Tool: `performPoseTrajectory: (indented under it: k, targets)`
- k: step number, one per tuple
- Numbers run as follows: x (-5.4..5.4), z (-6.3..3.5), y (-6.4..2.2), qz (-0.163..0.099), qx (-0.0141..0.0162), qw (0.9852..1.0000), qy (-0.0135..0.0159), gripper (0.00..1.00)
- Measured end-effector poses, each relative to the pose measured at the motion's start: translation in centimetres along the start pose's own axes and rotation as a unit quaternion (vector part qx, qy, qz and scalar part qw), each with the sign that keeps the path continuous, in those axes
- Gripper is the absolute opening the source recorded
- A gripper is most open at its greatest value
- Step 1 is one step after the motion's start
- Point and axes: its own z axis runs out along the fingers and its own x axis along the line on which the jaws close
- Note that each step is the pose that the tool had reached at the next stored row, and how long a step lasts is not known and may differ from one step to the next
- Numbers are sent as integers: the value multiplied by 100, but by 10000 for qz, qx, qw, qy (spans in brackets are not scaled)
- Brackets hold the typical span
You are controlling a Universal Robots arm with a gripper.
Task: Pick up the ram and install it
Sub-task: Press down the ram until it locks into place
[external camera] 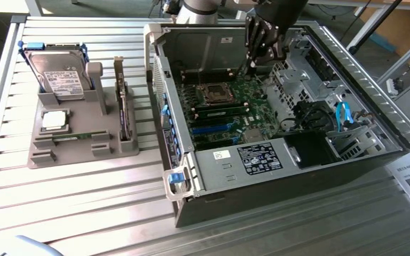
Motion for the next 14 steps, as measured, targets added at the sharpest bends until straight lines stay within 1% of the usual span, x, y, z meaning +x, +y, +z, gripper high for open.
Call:
performPoseTrajectory:
  k: [5, 11, 14]
  targets:
    - [0, -13, 0, 0, 0, 10000, -17, 10]
    - [1, -50, 1, 0, 0, 10000, -17, 10]
    - [1, -52, 1, 0, 0, 10000, -18, 10]
